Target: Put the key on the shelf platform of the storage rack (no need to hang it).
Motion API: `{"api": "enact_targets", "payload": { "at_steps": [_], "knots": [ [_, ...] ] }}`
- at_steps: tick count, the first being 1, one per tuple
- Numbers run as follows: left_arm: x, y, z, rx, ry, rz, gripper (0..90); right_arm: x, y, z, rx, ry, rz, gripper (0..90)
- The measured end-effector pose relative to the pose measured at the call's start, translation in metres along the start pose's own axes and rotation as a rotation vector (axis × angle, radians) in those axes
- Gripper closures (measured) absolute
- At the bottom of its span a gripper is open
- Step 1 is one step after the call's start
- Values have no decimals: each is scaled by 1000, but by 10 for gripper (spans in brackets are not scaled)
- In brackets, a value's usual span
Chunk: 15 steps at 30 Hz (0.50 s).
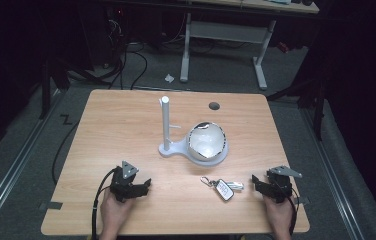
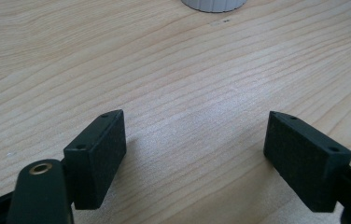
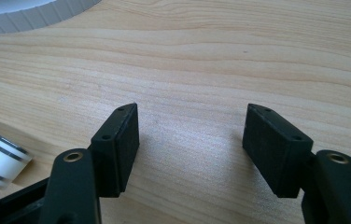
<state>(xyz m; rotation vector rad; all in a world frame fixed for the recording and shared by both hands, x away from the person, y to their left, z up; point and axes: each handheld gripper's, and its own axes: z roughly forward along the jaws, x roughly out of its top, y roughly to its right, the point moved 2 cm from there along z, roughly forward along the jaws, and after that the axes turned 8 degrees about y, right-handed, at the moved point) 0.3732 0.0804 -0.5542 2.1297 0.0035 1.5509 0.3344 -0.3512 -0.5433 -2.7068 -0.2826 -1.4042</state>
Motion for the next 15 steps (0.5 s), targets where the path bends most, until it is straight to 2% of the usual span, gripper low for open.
{"api": "enact_targets", "payload": {
  "at_steps": [15],
  "knots": [
    [0,0,0,0,0,-1,214,0,-1,0,-4,0,0,368]
  ]
}}
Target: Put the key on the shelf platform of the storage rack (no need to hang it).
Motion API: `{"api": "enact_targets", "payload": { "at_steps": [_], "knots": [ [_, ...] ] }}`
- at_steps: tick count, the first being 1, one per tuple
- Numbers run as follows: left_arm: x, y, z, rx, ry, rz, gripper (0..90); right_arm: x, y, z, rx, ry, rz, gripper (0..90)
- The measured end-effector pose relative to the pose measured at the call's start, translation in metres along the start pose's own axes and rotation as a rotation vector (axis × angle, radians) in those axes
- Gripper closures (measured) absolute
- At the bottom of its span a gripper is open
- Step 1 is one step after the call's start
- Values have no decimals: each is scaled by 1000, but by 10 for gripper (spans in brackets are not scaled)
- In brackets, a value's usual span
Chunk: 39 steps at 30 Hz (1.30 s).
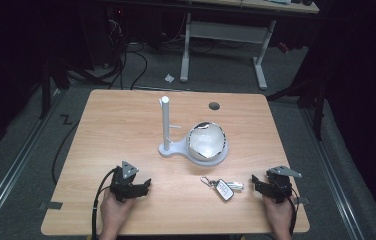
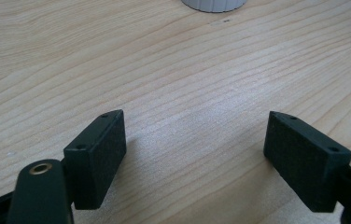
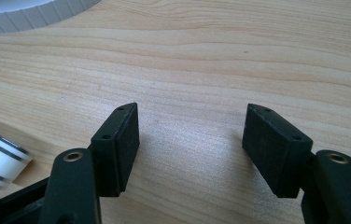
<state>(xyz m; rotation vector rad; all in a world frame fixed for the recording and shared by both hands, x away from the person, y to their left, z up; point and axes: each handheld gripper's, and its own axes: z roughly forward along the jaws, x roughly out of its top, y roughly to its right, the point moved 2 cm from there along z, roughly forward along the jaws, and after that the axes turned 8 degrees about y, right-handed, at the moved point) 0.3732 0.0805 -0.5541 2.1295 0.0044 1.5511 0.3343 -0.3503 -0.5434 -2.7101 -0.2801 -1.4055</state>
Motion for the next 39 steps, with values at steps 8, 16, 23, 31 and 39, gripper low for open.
{"api": "enact_targets", "payload": {
  "at_steps": [8,16,23,31,39],
  "knots": [
    [0,0,0,-1,0,-1,214,0,0,0,4,1,2,376],
    [0,0,0,-2,-2,1,214,0,0,0,3,0,2,377],
    [0,0,0,-2,-2,2,214,1,1,0,8,-1,-5,399],
    [0,0,0,-2,-3,2,215,1,2,-1,5,-2,-10,467],
    [0,0,0,-2,-2,1,214,2,-3,-2,18,-7,-14,495]
  ]
}}
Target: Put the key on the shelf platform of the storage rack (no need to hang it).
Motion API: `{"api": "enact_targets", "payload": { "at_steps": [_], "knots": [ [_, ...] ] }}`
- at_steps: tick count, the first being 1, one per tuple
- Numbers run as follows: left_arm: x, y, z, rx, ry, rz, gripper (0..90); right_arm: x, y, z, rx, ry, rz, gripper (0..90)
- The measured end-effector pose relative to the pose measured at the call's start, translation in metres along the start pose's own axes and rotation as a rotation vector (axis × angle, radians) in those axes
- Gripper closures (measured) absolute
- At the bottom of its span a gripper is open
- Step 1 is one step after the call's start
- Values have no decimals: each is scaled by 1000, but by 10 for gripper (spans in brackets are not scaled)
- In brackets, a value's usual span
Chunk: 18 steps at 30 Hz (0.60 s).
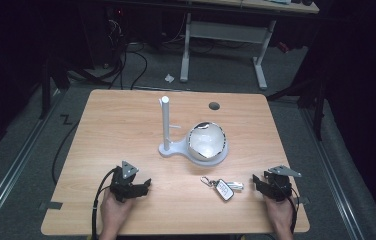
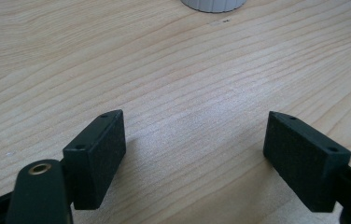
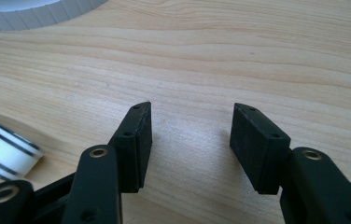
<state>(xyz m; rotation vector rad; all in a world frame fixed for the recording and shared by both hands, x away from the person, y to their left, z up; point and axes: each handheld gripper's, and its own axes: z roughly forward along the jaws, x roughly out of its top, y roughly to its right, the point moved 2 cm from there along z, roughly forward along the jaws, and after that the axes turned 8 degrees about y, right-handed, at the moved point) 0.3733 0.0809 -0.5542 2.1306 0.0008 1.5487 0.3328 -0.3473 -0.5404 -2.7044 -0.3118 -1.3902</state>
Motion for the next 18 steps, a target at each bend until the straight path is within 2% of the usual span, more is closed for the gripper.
{"api": "enact_targets", "payload": {
  "at_steps": [9,18],
  "knots": [
    [0,0,0,0,0,0,214,3,-5,-6,47,20,10,507],
    [0,0,0,-1,-1,0,214,9,-17,-15,96,38,-1,510]
  ]
}}
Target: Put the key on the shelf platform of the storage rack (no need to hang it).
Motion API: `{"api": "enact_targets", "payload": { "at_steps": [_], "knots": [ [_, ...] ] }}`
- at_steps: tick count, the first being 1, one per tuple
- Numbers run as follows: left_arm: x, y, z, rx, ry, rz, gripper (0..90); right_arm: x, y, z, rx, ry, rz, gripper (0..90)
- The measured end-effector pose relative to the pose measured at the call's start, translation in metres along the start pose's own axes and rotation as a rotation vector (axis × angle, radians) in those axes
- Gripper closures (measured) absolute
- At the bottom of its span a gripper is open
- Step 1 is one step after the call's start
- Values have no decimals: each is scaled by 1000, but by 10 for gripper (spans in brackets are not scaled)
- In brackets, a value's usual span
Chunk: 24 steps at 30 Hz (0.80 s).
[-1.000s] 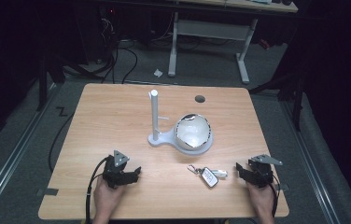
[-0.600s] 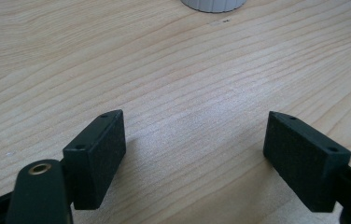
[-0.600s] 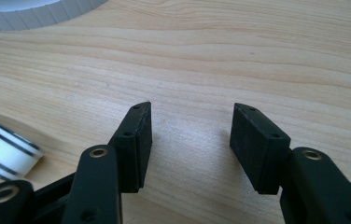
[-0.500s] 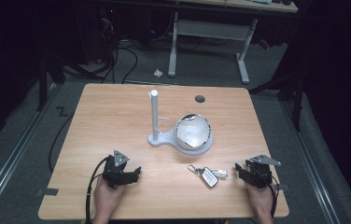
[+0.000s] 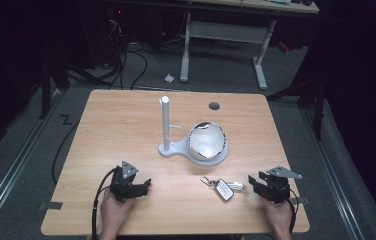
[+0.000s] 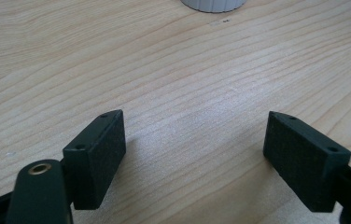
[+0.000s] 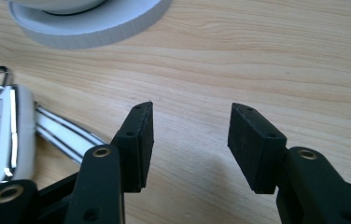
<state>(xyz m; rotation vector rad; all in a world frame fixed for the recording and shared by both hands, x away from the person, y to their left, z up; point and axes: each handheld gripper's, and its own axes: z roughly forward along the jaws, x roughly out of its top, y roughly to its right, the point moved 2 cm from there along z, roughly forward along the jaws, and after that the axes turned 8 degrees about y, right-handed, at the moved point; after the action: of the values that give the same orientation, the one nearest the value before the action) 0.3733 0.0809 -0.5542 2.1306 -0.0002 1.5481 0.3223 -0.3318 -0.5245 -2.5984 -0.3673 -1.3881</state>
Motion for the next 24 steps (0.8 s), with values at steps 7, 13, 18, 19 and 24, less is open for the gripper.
{"api": "enact_targets", "payload": {
  "at_steps": [7,13,18,19,24],
  "knots": [
    [0,0,0,0,0,-1,214,4,-10,-4,43,5,-4,507],
    [0,0,0,-1,-1,0,214,8,-22,-7,64,7,-36,505],
    [0,0,0,-1,0,-1,214,10,-31,-8,100,15,-50,503],
    [0,0,0,-1,-1,-1,214,11,-32,-8,104,16,-52,502],
    [0,0,0,-1,0,-3,214,12,-42,-8,160,25,-51,498]
  ]
}}
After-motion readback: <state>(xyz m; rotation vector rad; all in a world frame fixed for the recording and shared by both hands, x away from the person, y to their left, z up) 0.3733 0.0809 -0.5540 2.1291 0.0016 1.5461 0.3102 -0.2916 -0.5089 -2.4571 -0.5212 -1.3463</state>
